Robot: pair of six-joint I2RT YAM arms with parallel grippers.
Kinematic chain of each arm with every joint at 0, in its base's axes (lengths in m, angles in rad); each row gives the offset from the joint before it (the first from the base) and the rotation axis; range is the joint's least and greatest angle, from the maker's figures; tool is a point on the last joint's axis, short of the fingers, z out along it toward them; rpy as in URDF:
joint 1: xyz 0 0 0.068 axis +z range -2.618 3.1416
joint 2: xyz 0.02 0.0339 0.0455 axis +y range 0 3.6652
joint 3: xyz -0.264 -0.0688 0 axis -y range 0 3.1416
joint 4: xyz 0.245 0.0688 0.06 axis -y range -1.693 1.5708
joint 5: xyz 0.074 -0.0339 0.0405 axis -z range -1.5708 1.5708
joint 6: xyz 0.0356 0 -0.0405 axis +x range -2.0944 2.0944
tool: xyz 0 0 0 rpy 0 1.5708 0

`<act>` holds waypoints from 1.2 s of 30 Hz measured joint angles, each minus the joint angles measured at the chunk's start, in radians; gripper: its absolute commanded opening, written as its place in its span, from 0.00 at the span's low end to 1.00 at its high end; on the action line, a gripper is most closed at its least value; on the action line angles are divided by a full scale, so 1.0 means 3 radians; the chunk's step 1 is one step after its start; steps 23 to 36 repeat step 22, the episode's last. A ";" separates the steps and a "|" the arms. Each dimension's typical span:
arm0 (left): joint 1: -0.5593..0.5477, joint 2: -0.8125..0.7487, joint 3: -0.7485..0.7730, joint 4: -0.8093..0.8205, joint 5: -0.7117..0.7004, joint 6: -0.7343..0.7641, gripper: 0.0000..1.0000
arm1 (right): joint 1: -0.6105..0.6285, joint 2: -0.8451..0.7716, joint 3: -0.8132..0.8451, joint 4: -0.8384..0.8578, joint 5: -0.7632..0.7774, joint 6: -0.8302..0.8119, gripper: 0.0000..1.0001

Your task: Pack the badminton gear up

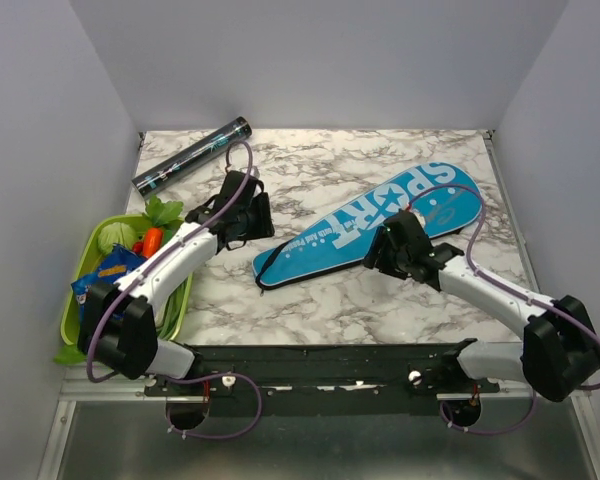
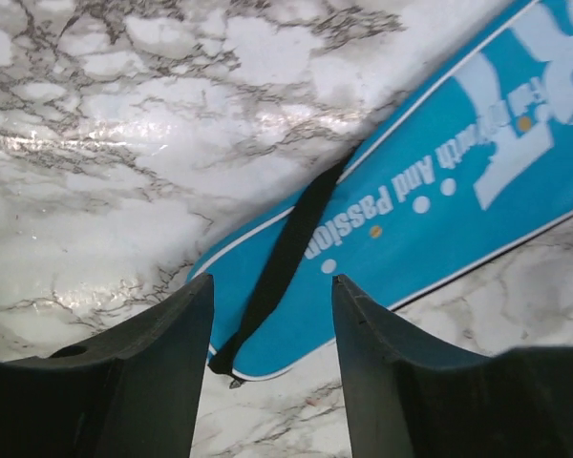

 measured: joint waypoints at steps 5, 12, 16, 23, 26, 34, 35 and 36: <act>-0.0015 -0.0444 0.0000 0.0116 0.0142 0.0067 0.99 | -0.0003 -0.0263 0.0230 -0.0066 -0.0011 -0.0444 0.95; -0.0019 -0.0863 0.0011 0.0253 0.0170 0.0240 0.99 | -0.0003 -0.0617 0.0871 -0.0240 0.0029 -0.0942 0.98; -0.0019 -0.0959 0.0088 0.0259 0.0128 0.0364 0.99 | -0.0001 -0.0786 0.1123 -0.0342 0.0122 -0.1129 0.99; -0.0019 -0.1043 0.0155 0.0271 0.0001 0.0509 0.99 | -0.0003 -0.1069 0.1130 -0.0384 0.0151 -0.1336 1.00; -0.0019 -0.1043 0.0155 0.0271 0.0001 0.0509 0.99 | -0.0003 -0.1069 0.1130 -0.0384 0.0151 -0.1336 1.00; -0.0019 -0.1043 0.0155 0.0271 0.0001 0.0509 0.99 | -0.0003 -0.1069 0.1130 -0.0384 0.0151 -0.1336 1.00; -0.0019 -0.1043 0.0155 0.0271 0.0001 0.0509 0.99 | -0.0003 -0.1069 0.1130 -0.0384 0.0151 -0.1336 1.00; -0.0019 -0.1043 0.0155 0.0271 0.0001 0.0509 0.99 | -0.0003 -0.1069 0.1130 -0.0384 0.0151 -0.1336 1.00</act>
